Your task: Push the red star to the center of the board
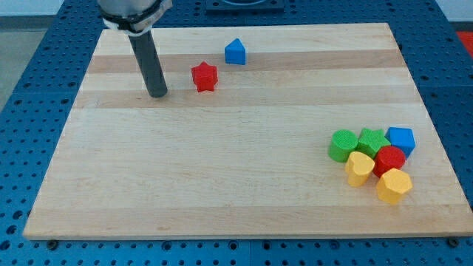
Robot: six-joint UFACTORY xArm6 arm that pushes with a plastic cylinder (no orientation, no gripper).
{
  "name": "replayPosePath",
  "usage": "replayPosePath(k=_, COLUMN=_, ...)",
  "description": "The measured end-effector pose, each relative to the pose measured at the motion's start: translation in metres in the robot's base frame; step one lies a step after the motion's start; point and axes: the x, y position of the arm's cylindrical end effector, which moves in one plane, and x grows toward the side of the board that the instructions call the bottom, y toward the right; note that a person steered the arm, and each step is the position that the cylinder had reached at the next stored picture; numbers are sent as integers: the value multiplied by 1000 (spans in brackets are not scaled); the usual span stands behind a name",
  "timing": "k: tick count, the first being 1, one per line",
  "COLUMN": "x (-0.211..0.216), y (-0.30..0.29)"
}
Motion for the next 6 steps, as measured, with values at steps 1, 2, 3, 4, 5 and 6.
replayPosePath(k=1, x=-26, y=4)
replayPosePath(k=2, x=-34, y=40)
replayPosePath(k=3, x=-34, y=80)
replayPosePath(k=4, x=-24, y=105)
replayPosePath(k=5, x=-6, y=113)
replayPosePath(k=6, x=16, y=113)
